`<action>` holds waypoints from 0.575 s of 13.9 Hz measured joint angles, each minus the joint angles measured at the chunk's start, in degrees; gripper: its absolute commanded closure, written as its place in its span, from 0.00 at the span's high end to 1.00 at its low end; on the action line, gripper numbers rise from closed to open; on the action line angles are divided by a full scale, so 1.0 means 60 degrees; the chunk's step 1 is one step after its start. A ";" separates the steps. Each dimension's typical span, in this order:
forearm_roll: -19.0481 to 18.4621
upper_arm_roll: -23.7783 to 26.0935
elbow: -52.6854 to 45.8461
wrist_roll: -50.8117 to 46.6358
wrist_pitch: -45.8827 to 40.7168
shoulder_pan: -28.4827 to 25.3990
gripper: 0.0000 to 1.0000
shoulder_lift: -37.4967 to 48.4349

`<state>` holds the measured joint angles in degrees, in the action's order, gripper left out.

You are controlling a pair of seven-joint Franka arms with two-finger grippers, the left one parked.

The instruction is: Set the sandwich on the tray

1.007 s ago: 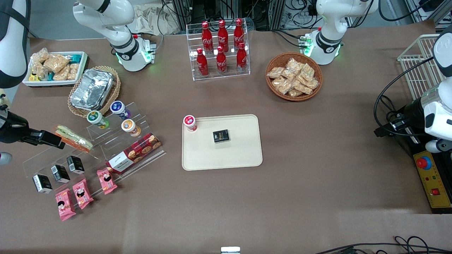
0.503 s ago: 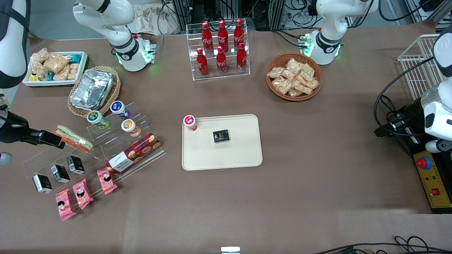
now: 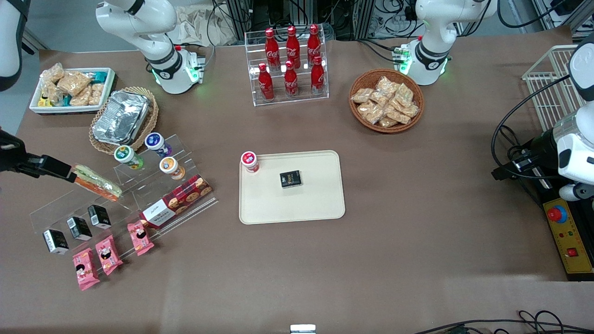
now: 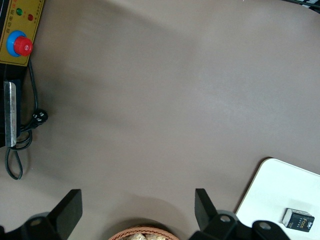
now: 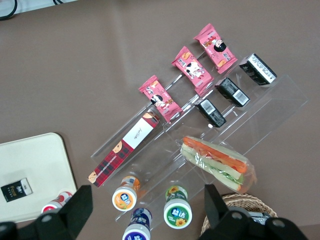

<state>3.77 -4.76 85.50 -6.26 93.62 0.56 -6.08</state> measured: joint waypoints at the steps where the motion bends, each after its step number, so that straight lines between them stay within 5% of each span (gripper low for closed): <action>1: -0.0061 -0.0008 0.0108 0.0000 0.0002 0.0048 0.99 0.0092; 8: -0.0421 -0.0157 0.1799 0.0630 0.0796 0.0429 0.99 0.1197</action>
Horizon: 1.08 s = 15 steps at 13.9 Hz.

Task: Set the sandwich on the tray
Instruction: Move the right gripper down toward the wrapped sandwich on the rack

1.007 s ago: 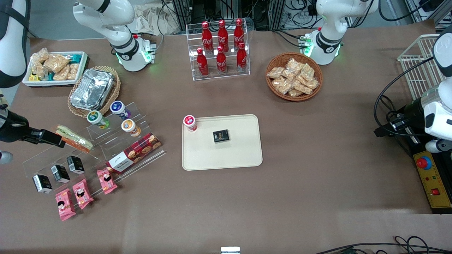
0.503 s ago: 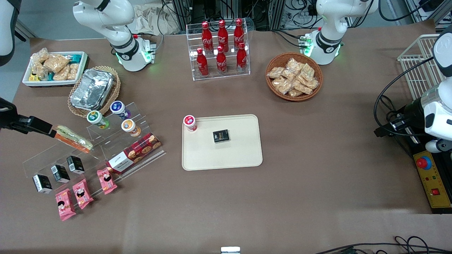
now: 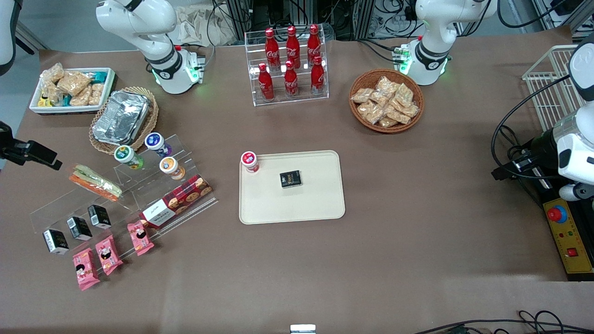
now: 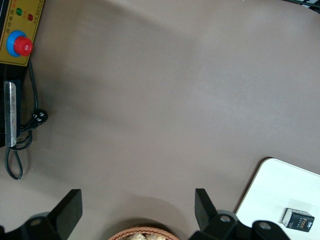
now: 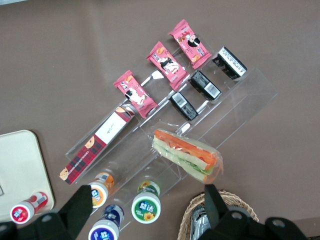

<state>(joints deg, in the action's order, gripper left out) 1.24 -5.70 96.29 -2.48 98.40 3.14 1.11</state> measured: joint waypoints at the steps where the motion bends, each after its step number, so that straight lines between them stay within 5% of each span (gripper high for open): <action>1: -0.0001 0.0001 0.0057 0.0025 0.0000 0.0001 0.99 0.0010; 5: -0.0011 -0.0012 0.0247 -0.0423 0.0030 0.0355 0.99 -0.0056; 15: 0.0531 -0.0102 0.0508 -0.5989 0.0301 0.0722 0.98 -0.0589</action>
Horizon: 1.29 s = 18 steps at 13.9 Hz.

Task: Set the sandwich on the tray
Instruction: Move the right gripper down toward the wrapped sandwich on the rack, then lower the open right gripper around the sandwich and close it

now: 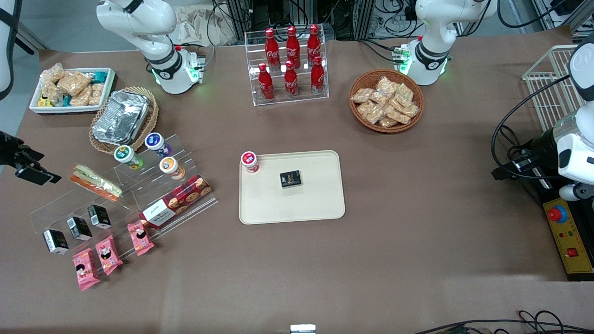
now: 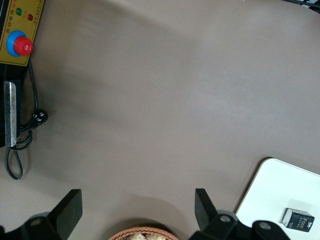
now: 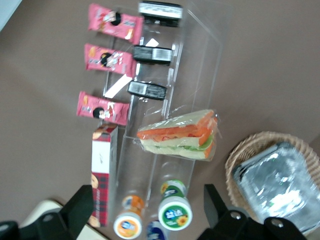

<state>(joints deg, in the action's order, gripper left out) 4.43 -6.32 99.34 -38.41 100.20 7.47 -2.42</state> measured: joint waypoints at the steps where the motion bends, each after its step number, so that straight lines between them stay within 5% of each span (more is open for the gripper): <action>1: 0.0004 -0.0002 0.0063 -0.0769 0.0043 0.0003 0.98 -0.0025; 5: 0.0004 0.0044 0.0359 -0.3012 0.0177 -0.0008 0.96 -0.0186; 9: -0.0005 0.0003 0.0937 -0.3356 0.0248 0.0006 0.94 -0.0121; 11: -0.0053 -0.0005 0.1236 -0.3432 0.0267 0.0012 0.83 -0.0089; 18: -0.0109 -0.0002 0.2021 -0.4397 0.0922 0.0015 0.85 -0.0148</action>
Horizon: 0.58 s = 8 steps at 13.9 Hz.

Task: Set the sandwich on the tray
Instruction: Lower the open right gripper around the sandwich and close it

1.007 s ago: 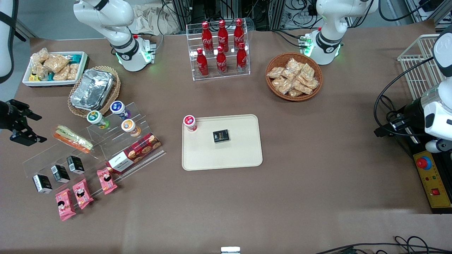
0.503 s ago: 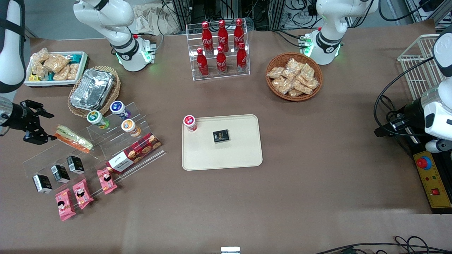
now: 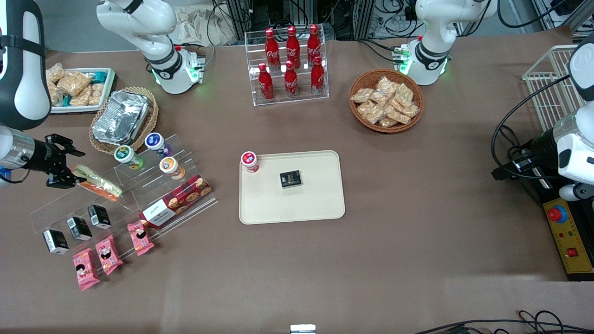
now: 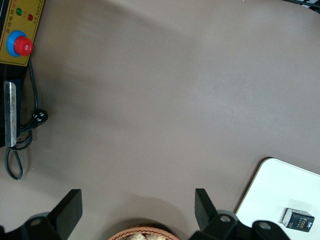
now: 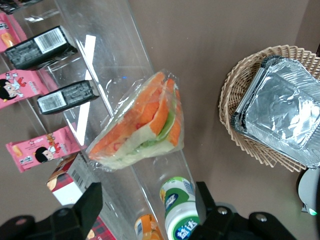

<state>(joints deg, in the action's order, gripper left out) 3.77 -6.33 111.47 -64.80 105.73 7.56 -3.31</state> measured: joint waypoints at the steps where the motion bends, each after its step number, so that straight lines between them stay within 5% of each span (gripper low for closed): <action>1: -0.0014 -0.0002 0.0029 -0.0029 0.0080 0.0004 0.93 -0.0058; 8: -0.0022 -0.0014 0.0094 -0.0114 0.0854 0.0086 0.96 -0.0538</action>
<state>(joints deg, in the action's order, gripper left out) 3.64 -6.41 112.03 -65.48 110.86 8.08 -6.54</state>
